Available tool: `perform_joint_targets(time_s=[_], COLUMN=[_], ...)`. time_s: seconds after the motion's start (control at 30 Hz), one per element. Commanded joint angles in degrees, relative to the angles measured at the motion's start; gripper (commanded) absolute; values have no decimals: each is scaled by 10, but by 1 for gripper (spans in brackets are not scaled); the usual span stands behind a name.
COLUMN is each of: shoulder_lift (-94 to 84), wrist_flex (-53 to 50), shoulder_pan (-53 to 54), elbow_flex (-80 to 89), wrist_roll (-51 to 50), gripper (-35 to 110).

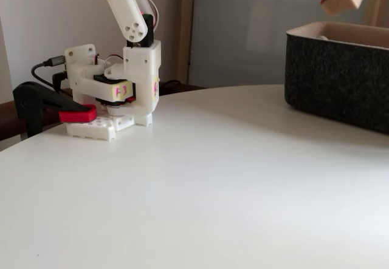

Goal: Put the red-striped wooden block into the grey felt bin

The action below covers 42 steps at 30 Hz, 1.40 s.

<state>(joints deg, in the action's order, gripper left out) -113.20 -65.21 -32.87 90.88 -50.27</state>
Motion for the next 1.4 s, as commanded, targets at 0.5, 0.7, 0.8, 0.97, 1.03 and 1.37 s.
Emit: perform_joint_targets(time_s=[0.5,0.7,0.8,0.97,1.03,1.37], shoulder_lift=[231,243,241,229,213,58], wrist_flex=[83,81,81,65,45,-147], shoulder_pan=[-104,-104,-112,-122,-124,-118], elbow_flex=[-173,-172,-173,-185,-190,-185], wrist_roll=[84,91,100,116,119,98], gripper=[7,20,26,30,30,29])
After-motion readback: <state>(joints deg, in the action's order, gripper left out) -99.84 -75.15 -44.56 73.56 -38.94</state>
